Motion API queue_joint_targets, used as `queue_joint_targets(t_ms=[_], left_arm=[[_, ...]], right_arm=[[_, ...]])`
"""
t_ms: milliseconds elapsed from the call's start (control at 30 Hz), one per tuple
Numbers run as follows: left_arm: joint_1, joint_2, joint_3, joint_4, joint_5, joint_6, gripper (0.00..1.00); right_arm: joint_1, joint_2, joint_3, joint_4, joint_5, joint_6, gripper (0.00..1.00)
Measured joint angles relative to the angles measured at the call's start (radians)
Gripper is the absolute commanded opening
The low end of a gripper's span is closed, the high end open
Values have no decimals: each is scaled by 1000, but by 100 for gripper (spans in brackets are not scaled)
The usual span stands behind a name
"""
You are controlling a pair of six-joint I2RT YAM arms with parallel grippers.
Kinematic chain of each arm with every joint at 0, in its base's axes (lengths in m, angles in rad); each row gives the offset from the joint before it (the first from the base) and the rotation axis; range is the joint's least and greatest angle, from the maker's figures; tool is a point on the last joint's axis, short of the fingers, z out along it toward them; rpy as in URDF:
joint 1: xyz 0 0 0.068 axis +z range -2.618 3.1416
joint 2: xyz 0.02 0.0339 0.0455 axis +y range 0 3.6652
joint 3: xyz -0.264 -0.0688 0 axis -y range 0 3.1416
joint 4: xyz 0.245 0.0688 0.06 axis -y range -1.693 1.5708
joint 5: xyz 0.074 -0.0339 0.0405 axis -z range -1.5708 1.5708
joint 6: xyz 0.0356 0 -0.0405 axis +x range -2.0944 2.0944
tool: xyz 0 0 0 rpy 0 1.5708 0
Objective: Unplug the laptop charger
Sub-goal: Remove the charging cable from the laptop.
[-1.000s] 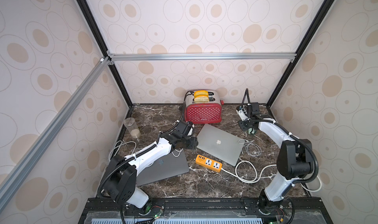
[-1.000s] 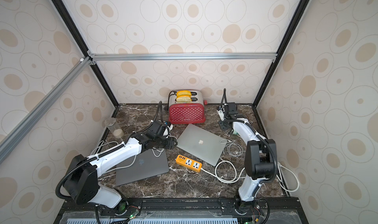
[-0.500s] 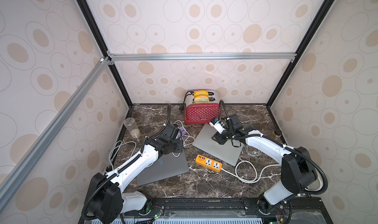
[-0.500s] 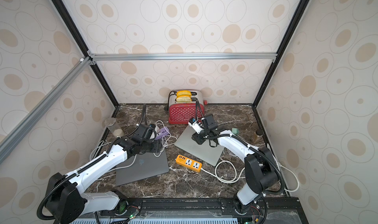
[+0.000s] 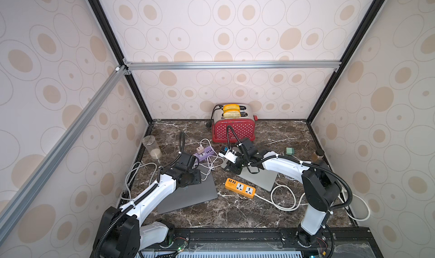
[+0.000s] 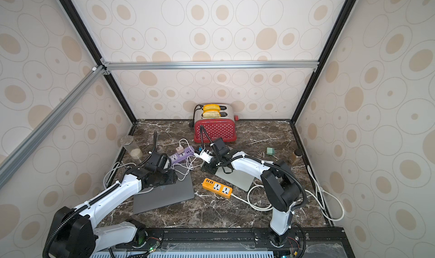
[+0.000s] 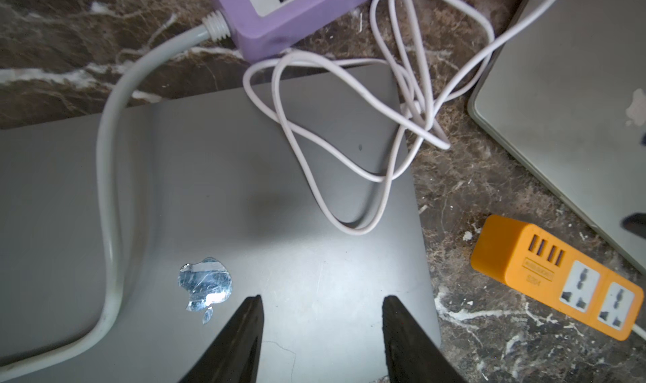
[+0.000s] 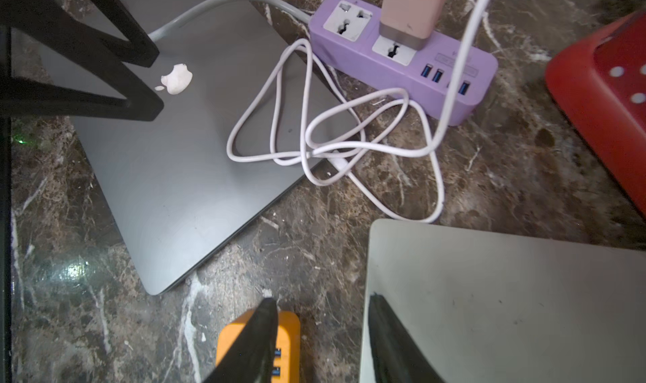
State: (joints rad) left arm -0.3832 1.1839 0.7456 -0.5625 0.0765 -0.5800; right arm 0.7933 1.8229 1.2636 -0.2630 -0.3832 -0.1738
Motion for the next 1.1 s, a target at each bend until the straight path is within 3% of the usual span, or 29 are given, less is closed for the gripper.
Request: queue_joint_targets(t_ms=[300, 633, 833, 1100], left_arm=[[82, -104, -16, -49, -20, -8, 57], [130, -65, -45, -47, 19, -13, 53], [131, -36, -82, 4, 58, -34, 53], [131, 3, -107, 56, 74, -50, 53]], right_arm=[[91, 87, 37, -26, 30, 18, 39], [127, 184, 77, -44, 163, 37, 35], [126, 245, 185, -51, 232, -56, 37], [107, 309, 266, -46, 219, -170, 37]])
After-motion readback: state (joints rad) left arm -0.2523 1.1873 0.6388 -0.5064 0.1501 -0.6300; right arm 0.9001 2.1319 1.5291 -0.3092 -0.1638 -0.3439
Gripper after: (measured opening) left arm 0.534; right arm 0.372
